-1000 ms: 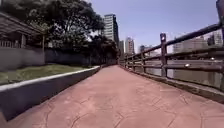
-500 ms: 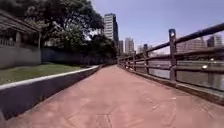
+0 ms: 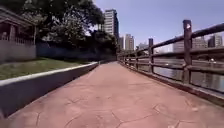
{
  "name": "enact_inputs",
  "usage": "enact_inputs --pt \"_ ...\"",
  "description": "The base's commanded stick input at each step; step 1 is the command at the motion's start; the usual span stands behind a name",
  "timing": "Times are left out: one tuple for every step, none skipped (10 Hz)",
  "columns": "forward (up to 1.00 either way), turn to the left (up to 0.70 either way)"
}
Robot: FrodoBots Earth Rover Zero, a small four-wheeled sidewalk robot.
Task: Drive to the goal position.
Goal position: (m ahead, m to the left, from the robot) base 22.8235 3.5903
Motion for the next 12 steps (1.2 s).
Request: enact_inputs --pt "1.0 0.01" --pt "1.0 0.01" --pt "1.0 0.01" --pt "1.0 0.01" --pt "1.0 0.01" --pt "1.0 0.01" --pt "1.0 0.01" --pt "1.0 0.01" --pt "1.0 0.01" --pt "1.0 0.01" --pt "1.0 0.01" --pt "1.0 0.01"
